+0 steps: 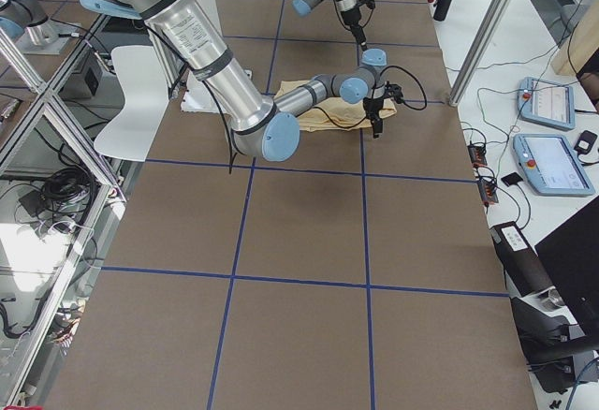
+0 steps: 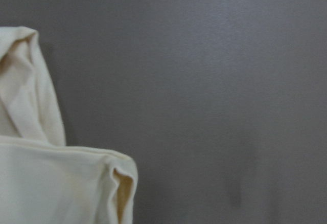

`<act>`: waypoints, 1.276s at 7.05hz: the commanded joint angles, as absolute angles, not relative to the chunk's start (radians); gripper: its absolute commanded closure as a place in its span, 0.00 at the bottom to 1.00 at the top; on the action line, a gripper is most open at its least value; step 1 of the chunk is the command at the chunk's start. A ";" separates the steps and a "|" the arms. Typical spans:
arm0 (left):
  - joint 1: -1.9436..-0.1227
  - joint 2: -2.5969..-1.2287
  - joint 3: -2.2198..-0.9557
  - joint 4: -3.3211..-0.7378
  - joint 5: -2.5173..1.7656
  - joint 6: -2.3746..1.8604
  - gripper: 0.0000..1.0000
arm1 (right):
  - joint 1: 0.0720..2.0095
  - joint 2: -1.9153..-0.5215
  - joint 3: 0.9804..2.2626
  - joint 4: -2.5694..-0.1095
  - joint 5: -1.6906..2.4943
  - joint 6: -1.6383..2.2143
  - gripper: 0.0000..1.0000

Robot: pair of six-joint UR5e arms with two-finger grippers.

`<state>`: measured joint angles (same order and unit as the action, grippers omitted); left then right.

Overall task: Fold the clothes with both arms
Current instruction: 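Release the edge and raise the right gripper while the left gripper moves toward the hem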

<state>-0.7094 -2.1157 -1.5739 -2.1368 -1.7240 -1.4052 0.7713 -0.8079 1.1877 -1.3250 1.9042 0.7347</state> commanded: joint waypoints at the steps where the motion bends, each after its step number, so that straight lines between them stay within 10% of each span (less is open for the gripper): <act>1: -0.709 -2.115 -1.572 -2.137 -1.724 -1.405 0.00 | 0.810 -0.851 1.190 -1.324 1.924 0.658 0.00; 9: -0.499 -2.042 -1.828 -2.138 -1.826 -1.812 0.00 | 0.836 -1.177 1.770 -1.362 2.244 1.058 0.00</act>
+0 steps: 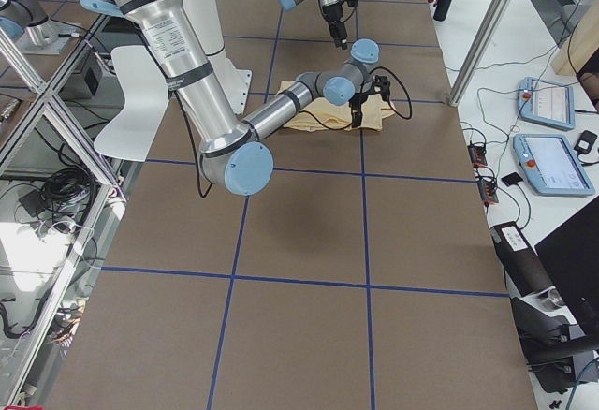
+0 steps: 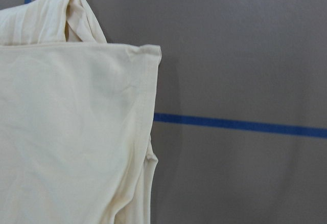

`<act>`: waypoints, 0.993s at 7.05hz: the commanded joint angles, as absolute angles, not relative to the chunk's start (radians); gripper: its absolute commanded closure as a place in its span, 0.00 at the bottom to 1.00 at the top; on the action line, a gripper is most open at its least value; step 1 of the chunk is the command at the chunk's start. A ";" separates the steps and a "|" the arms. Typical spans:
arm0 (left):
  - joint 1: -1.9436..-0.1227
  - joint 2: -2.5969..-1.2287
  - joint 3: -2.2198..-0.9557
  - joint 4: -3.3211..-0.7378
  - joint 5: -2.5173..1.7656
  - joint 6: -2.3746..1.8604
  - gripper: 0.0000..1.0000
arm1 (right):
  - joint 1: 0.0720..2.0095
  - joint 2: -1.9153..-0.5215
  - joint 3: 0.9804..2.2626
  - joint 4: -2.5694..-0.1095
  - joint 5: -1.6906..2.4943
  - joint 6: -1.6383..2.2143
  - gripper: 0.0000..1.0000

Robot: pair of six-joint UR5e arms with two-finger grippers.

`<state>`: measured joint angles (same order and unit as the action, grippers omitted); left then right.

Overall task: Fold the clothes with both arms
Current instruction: 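Release the edge and raise the right gripper while the left gripper moves toward the hem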

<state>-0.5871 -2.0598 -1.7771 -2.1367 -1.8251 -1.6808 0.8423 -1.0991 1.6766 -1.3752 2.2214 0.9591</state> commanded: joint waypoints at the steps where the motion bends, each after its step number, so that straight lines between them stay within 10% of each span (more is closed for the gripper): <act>1: -0.424 -2.037 -1.836 -2.140 -1.809 -1.900 0.00 | 0.822 -1.234 1.843 -1.352 2.247 1.104 0.00; 7: -0.226 -2.000 -1.744 -2.207 -1.603 -2.008 0.00 | 0.758 -1.261 1.890 -1.328 2.243 1.209 0.00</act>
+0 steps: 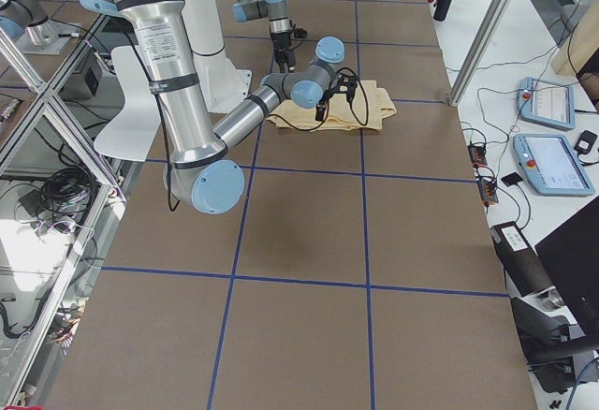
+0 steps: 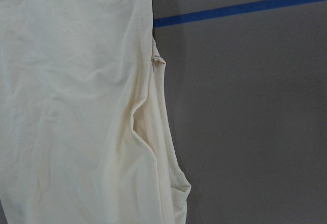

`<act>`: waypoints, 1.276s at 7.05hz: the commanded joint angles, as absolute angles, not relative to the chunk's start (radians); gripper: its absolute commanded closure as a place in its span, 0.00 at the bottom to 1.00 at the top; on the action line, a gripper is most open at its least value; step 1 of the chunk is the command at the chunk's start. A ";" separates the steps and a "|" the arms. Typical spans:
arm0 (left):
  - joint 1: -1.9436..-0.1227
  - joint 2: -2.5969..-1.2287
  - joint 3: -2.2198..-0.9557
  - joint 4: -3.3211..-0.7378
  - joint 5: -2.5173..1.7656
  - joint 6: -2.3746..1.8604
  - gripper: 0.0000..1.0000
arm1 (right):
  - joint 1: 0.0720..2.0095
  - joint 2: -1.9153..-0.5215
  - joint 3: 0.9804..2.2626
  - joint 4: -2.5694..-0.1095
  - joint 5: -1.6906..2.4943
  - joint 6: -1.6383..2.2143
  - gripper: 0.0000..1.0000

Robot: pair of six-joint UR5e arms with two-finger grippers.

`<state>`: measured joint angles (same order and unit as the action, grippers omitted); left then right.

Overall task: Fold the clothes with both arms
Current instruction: 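Lower the left gripper to the hem corner nearest the robot while the right gripper approaches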

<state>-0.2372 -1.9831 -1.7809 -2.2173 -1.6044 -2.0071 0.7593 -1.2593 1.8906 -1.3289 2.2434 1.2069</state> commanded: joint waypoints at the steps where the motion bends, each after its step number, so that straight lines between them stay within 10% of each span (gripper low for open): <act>1: -0.225 -2.002 -1.743 -2.207 -1.603 -2.006 0.00 | 0.758 -1.261 1.888 -1.327 2.244 1.209 0.00; 4: -0.219 -2.008 -1.738 -2.184 -1.605 -2.008 0.01 | 0.758 -1.262 1.887 -1.328 2.246 1.209 0.00; 9: -0.219 -2.028 -1.709 -2.181 -1.605 -2.008 0.33 | 0.758 -1.261 1.890 -1.328 2.247 1.209 0.00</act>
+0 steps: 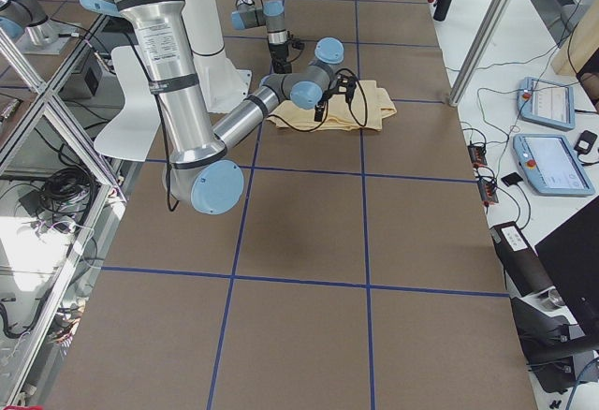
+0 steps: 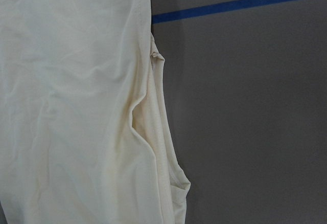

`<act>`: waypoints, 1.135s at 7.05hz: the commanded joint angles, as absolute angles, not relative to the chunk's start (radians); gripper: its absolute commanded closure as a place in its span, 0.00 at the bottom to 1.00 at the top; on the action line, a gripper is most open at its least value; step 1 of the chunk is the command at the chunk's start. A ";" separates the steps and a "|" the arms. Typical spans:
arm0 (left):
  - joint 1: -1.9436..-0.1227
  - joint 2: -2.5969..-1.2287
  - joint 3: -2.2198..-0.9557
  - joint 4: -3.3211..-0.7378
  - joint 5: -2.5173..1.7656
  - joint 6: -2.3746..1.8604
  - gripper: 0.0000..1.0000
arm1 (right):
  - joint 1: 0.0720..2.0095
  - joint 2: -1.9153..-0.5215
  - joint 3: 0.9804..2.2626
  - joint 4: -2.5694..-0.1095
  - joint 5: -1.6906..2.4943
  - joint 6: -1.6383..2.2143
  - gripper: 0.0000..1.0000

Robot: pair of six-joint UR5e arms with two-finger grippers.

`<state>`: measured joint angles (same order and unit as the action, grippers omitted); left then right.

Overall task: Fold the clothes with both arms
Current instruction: 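Lower the left gripper to the hem corner nearest the robot while the right gripper approaches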

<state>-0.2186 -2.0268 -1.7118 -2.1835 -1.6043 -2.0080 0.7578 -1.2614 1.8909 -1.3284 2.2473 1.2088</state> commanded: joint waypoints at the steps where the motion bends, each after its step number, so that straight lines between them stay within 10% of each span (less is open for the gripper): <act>1: -0.219 -2.034 -1.721 -2.159 -1.605 -2.008 0.58 | 0.758 -1.261 1.890 -1.328 2.247 1.209 0.00; 2: -0.218 -2.036 -1.724 -2.142 -1.606 -2.008 0.86 | 0.758 -1.261 1.890 -1.328 2.247 1.209 0.00; 3: -0.218 -2.036 -1.726 -2.141 -1.606 -2.006 0.93 | 0.758 -1.261 1.890 -1.328 2.247 1.209 0.00; 8: -0.224 -2.042 -1.809 -2.076 -1.608 -2.006 1.00 | 0.746 -1.269 1.897 -1.327 2.243 1.295 0.00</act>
<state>-0.2218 -2.0408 -1.7560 -2.1126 -1.6065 -2.0065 0.7545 -1.2656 1.8932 -1.3287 2.2470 1.2301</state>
